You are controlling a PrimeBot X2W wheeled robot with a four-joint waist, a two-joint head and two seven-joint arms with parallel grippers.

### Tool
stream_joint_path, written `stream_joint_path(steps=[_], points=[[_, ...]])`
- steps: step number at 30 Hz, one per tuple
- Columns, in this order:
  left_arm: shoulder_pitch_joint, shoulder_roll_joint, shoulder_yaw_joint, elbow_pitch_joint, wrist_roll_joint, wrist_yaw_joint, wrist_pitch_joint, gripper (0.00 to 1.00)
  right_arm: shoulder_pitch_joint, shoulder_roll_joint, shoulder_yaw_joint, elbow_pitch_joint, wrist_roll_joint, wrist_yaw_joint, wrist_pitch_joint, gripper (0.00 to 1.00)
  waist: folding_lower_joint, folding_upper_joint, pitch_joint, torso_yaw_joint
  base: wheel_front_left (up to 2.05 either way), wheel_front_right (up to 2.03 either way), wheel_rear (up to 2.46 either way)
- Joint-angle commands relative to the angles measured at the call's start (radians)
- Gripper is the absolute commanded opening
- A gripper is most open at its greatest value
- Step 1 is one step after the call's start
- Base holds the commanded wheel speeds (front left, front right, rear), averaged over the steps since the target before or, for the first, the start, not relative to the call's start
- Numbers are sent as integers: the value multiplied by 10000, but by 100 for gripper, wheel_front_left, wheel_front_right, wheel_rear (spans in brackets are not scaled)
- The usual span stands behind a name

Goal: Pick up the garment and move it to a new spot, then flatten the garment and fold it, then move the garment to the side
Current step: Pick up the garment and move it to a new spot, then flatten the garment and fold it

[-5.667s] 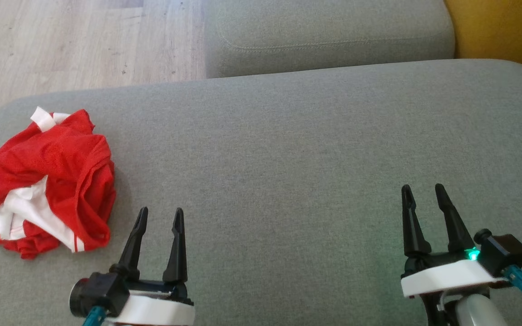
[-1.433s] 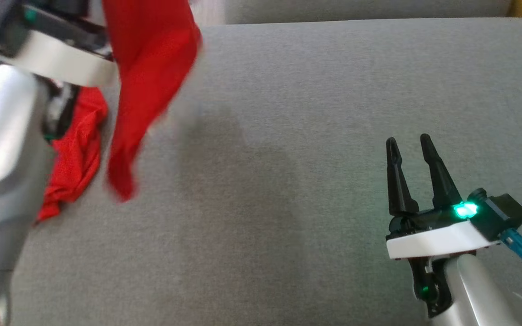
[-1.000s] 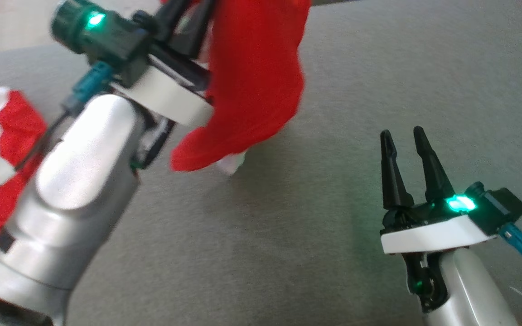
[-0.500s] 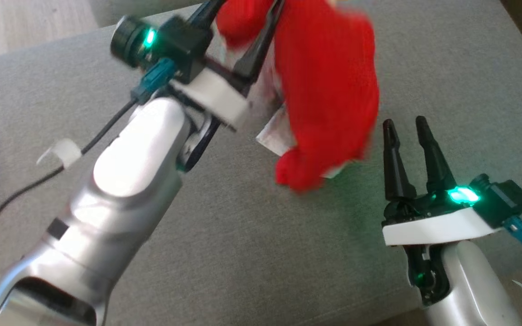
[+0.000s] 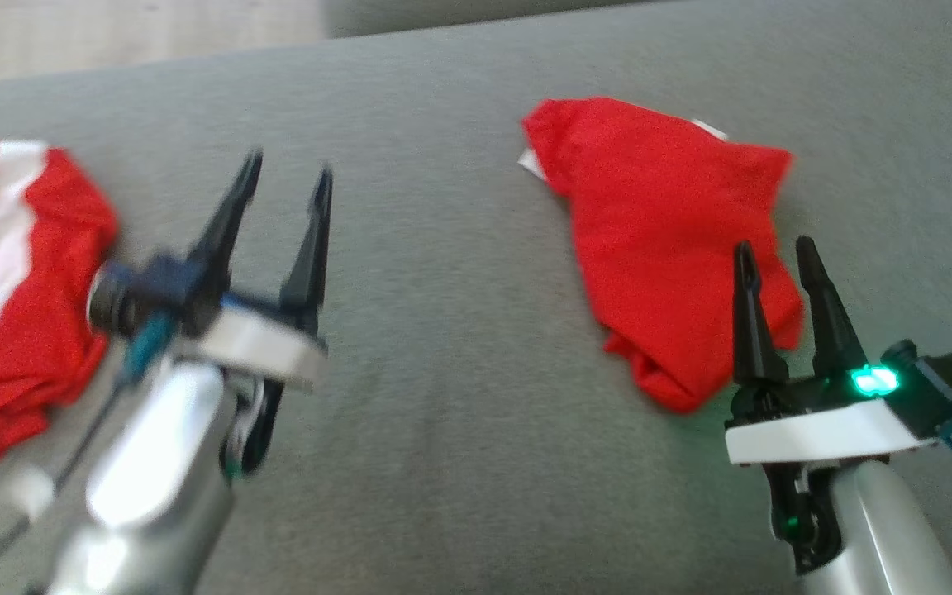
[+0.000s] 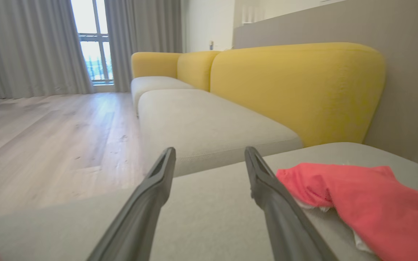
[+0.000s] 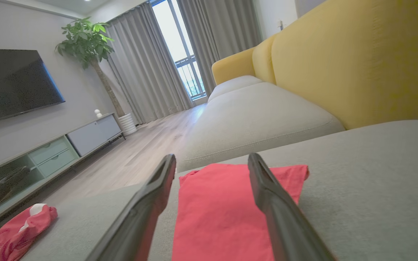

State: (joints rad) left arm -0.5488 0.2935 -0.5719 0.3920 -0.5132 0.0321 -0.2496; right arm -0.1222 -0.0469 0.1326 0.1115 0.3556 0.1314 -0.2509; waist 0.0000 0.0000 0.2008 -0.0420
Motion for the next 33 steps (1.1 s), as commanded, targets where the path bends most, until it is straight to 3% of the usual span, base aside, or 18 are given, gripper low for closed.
stream_joint_path(steps=[1, 5, 10, 17, 20, 33], points=[[-36, 303, 544, -563, 136, 79, -114, 100, -29, -33, 163, -271, -98, -7, -108, 100, 0, 0, -361, 601, 0, 0, 0], [1703, 128, 1089, -1602, 551, 279, -118, 100, 261, -33, -18, -83, -263, -7, -108, 100, 0, 0, -747, 1097, 0, 0, 0], [3300, -535, 1553, -2291, 1121, 315, -120, 100, 511, -33, -107, 166, -381, -7, -109, 100, 0, 0, -1050, 1401, 0, 0, 0], [3858, -1276, 2227, -2566, 1829, -66, -121, 100, 485, -33, -221, 356, -548, -7, -109, 100, 0, 0, -1084, 1587, 0, 0, 0], [3861, -1451, 2434, -2553, 2093, -282, -121, 100, 255, -33, -737, 615, -778, -7, -109, 100, 0, 0, -1000, 1613, 0, 0, 0], [3608, -2097, 2753, -2096, 2608, -1032, -121, 100, -2511, -33, -3699, 4527, -879, -7, 713, 100, 0, 0, -215, 2007, 0, 0, 0]])
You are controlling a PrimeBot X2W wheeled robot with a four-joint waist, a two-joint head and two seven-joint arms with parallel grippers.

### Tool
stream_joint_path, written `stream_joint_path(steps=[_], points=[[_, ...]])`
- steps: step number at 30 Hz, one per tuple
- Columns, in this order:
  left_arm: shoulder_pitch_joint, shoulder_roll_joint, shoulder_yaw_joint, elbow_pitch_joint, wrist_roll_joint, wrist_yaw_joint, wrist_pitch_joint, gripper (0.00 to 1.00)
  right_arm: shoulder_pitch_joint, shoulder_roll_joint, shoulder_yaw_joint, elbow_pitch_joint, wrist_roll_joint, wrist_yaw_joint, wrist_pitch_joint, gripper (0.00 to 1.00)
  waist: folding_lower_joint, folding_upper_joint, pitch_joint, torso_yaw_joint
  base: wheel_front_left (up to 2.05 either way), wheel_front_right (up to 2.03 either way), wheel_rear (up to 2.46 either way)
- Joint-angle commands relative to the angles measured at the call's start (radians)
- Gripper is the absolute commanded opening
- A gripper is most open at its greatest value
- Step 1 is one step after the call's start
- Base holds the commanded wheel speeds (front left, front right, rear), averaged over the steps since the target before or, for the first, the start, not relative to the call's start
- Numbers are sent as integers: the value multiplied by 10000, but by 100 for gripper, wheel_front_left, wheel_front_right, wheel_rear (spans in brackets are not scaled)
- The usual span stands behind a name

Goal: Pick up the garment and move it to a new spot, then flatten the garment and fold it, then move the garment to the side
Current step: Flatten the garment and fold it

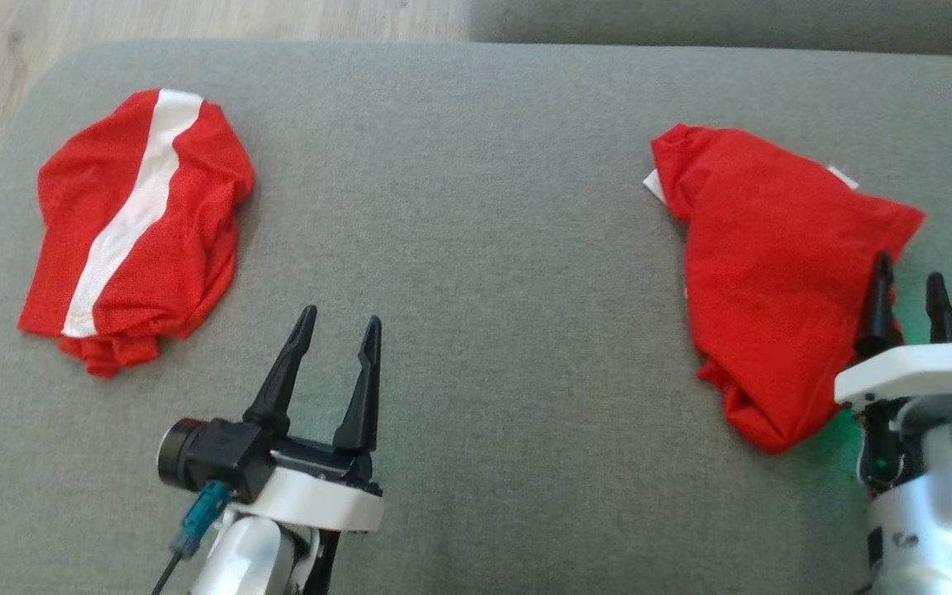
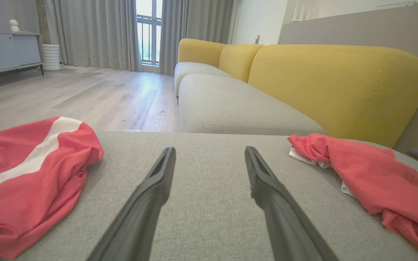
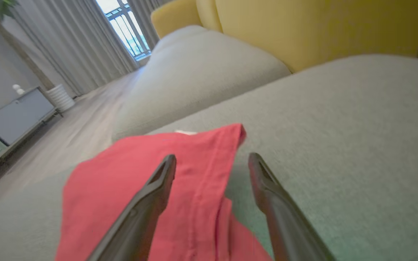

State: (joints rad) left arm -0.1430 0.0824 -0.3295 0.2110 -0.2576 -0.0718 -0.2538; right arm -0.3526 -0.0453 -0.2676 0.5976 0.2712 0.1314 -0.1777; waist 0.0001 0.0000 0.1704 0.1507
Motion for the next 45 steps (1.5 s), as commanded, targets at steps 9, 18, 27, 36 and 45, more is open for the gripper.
stream_joint_path(steps=[9, 18, 27, 36, 45], points=[[-639, -199, 456, -22, 216, -241, -79, 100, -1690, -49, 170, 2435, 416, -7, 110, 100, -1, 0, 350, 248, 0, 0, 0], [-560, -279, 595, 188, 301, -340, -80, 100, -2105, -49, 2000, 2162, 494, -7, -725, 0, -1, 0, -9, 50, 0, 0, 0], [-318, -313, 601, 273, 156, -388, -80, 100, -2603, -49, 4159, 320, 957, -7, -642, 0, -1, 0, -754, 207, 0, 0, 0], [32, -319, 210, 238, -509, -191, -80, 100, -5644, -49, 6535, -413, 2498, -7, 316, 0, -1, 0, -1353, 1065, 0, 0, 0], [223, -320, 226, 251, -617, -119, -80, 100, -8422, -49, 7252, 39, 4183, -7, -684, 0, -1, 0, -1460, 1136, 0, 0, 0]])
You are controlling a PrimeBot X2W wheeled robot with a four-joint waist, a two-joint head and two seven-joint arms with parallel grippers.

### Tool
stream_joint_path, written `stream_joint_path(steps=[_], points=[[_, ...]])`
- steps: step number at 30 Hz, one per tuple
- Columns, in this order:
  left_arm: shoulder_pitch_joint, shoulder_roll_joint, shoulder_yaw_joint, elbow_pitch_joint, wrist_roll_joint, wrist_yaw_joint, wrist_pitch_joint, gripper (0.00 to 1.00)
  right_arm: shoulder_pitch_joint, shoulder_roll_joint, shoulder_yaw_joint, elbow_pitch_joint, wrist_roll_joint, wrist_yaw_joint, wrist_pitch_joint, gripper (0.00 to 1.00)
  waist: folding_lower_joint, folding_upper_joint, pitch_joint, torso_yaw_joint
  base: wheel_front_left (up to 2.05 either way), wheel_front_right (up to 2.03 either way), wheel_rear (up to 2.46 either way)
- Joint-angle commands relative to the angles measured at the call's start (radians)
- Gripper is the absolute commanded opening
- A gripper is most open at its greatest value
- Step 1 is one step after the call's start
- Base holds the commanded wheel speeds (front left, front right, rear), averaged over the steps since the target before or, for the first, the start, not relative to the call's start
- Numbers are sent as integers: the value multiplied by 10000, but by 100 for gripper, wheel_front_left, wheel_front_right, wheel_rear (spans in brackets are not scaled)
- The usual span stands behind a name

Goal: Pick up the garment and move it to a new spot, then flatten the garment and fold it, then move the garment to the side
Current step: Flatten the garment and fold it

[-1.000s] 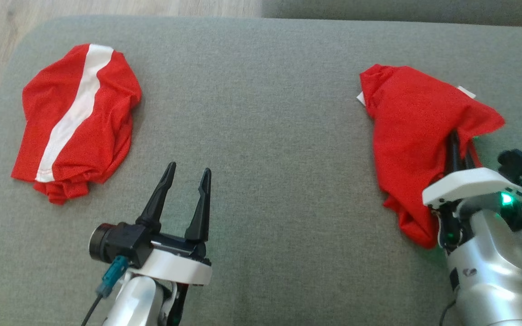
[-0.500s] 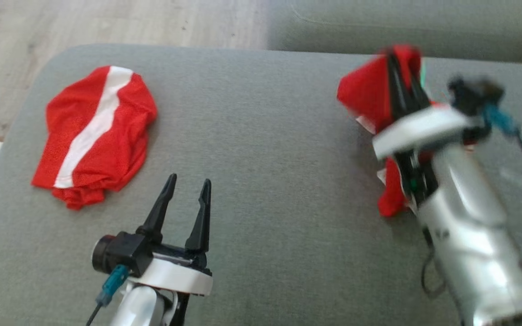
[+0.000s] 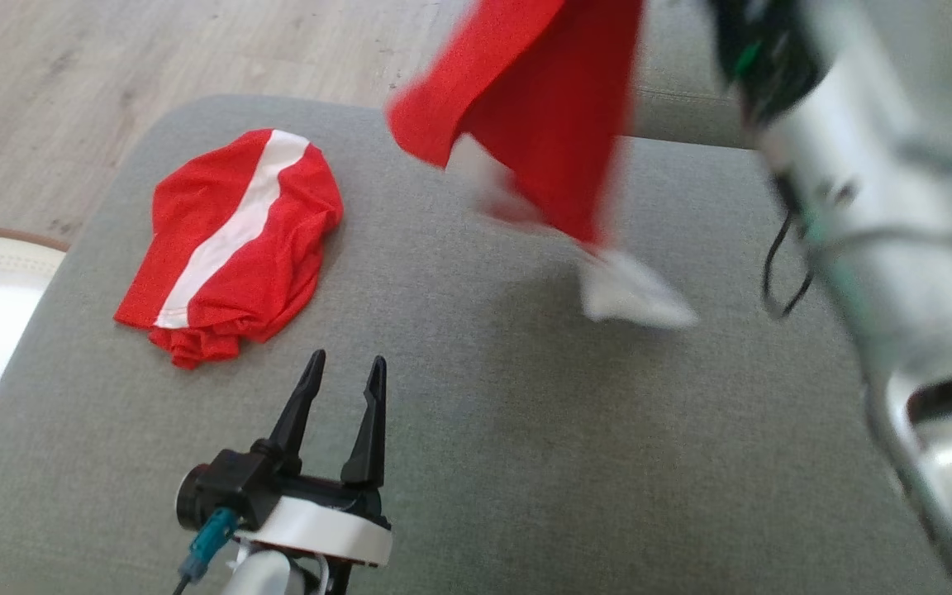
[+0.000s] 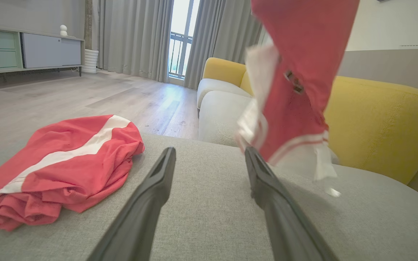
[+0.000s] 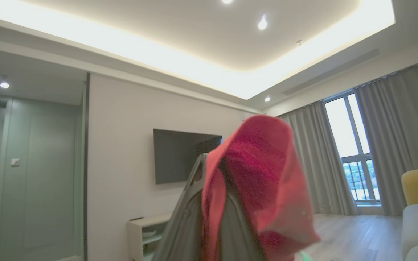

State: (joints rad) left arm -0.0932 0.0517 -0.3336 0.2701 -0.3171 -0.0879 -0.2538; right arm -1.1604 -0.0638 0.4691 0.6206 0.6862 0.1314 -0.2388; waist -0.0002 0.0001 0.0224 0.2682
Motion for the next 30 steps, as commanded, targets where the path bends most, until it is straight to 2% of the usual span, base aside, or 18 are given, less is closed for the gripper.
stream_joint_path(steps=[1, 4, 7, 11, 15, 19, 20, 21, 25, 30], points=[[-274, -13, 292, -373, -35, 71, -80, 100, -524, 136, -332, 59, 6, -7, -126, 0, 2, -1, 39, -90, 0, 0, 0], [-269, -14, 388, -494, -36, 142, -80, 100, -673, 125, -1033, 851, -580, -7, -192, 0, 2, -1, 164, -345, 0, 0, 0], [-272, -14, 435, -548, -24, 149, -80, 100, -183, -281, -1866, 1397, -934, -7, -198, 0, 2, -1, 304, -627, 0, 0, 0], [-313, -14, 447, -554, 30, 121, -80, 100, 1231, -1299, -2473, 2050, -1265, -7, 359, 0, 2, -1, 495, -1016, 0, 0, 0], [-419, -14, 316, -533, 55, 63, -80, 100, 2795, -2414, -3151, 3158, -2115, -7, 977, 0, 2, -1, 678, -1312, 0, 0, 0], [-530, -14, 244, -530, 44, 58, -80, 100, 3570, -3065, -4132, 4549, -3266, -7, 1164, 0, 2, -1, 877, -1586, 0, 0, 0], [-553, -14, 226, -517, 36, 51, -80, 100, 3622, -3150, -4332, 4855, -3607, -7, 1145, 47, 2, -1, 921, -1637, 0, 0, 0], [-583, -14, 198, -500, 33, 41, -80, 100, 3615, -3177, -4606, 5100, -3840, -7, 1045, 100, 2, -1, 962, -1673, 0, 0, 0], [-680, -14, 192, -515, 15, 54, -80, 100, 3386, -2853, -5385, 5460, -4623, -7, 511, 100, 2, -1, 1105, -1824, 0, 0, 0], [-723, -14, 329, -484, 52, 37, -80, 100, 3262, -2086, -6016, 4735, -5319, -7, -13, 100, 2, -1, 1112, -1970, 0, 0, 0]])
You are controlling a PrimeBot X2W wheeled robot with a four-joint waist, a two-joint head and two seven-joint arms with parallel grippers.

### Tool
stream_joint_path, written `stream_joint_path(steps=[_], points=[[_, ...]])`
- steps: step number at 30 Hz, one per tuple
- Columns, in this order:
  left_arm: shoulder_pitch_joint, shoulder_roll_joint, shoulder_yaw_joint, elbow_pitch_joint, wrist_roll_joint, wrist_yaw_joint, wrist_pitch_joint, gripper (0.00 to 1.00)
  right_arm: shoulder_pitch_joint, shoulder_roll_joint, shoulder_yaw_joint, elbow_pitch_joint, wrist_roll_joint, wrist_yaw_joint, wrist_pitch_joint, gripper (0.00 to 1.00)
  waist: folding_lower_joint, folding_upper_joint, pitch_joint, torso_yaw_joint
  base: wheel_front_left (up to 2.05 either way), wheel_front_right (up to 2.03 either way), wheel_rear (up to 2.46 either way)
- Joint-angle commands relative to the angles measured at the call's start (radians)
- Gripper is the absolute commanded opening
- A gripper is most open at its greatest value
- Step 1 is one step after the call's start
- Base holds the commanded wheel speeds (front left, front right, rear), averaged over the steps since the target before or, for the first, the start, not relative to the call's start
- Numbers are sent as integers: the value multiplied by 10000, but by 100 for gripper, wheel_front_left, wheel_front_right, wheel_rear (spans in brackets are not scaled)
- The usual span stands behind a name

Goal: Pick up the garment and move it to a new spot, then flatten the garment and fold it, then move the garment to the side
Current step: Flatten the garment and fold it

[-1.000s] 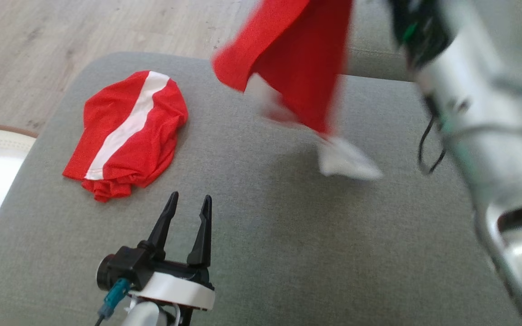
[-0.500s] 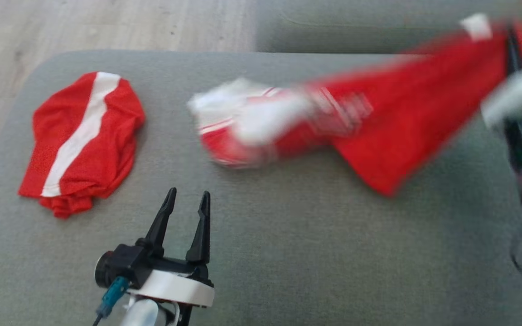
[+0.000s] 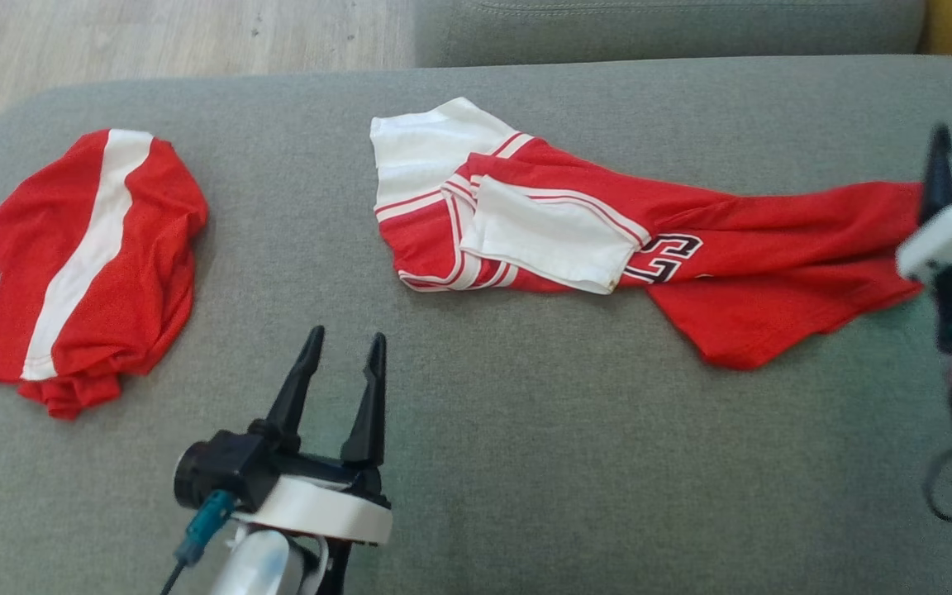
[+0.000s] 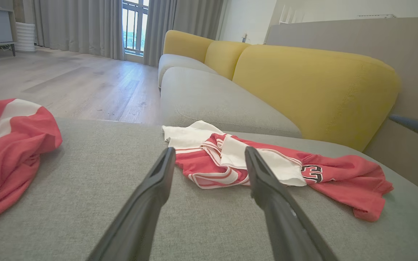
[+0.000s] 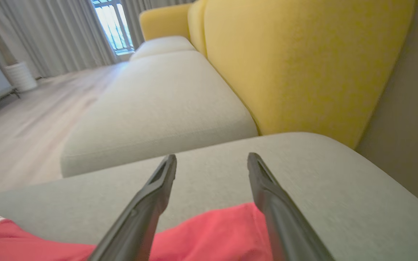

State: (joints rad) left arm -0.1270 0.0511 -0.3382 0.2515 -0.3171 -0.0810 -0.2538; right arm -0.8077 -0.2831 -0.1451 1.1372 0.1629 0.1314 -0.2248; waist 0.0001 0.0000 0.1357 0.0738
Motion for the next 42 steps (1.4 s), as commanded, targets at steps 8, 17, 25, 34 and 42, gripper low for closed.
stream_joint_path(steps=[8, 17, 25, 34, 42], points=[[-286, -9, 631, -506, 91, -24, -80, 100, 1915, 1873, 384, -5070, -413, -7, -357, 100, -1, 0, -362, -169, 0, 0, 0], [-139, -9, 651, -609, 144, -42, -80, 100, 5429, 2317, 1991, -8755, 5, -7, -364, 100, -1, 0, -475, -119, 0, 0, 0], [-116, -9, 595, -620, 209, -60, -80, 100, 6409, 2326, 2568, -9564, 449, -7, -340, 100, -1, 0, -455, -20, 0, 0, 0], [-287, -9, 421, -636, 175, -90, -80, 100, 5989, 2328, 2795, -9673, -194, -7, 213, 100, -1, 0, -10, 442, 0, 0, 0], [-615, -9, 139, -569, -23, -77, -80, 100, 5002, 2250, 3655, -8338, -1112, -7, 1180, 100, -1, 0, 579, 1144, 0, 0, 0]])
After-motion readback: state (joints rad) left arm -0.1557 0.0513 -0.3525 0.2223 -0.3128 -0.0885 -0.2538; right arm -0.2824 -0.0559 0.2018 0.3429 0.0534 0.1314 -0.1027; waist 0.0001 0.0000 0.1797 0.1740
